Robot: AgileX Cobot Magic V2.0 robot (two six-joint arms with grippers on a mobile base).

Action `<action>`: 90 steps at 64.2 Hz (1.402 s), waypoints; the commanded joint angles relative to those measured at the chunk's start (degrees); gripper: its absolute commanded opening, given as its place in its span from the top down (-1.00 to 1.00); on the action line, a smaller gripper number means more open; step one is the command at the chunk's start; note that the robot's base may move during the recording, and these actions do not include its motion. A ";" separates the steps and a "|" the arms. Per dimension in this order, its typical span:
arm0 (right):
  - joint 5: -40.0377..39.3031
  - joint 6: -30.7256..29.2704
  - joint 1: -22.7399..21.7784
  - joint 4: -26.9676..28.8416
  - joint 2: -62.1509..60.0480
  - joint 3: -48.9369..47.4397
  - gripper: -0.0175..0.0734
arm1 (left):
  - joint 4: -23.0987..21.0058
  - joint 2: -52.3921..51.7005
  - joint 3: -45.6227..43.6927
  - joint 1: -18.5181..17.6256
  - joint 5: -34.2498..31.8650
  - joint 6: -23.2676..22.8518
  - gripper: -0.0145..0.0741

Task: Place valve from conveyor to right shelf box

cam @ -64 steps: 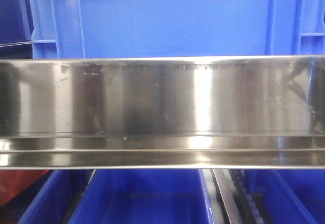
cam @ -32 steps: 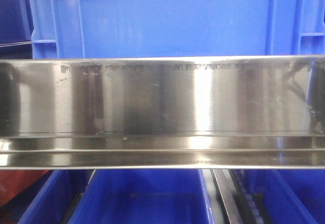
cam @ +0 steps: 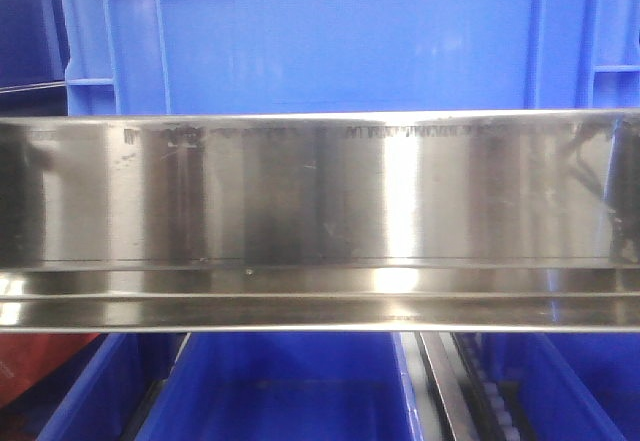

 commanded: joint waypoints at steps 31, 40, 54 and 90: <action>-1.65 -0.21 0.04 -0.50 -0.25 0.15 0.97 | -7.63 -1.01 16.75 22.93 -25.21 6.26 0.92; -1.65 -0.21 0.04 -0.50 -0.25 0.15 0.97 | -8.08 -2.35 16.75 22.82 -21.26 6.26 0.92; -1.76 -0.21 0.04 -0.50 -0.25 0.15 0.97 | -8.08 -2.35 16.75 22.82 -22.81 6.26 0.92; -1.76 -0.21 0.04 -0.50 -0.25 0.15 0.97 | -8.08 -2.35 16.75 22.82 -22.81 6.26 0.92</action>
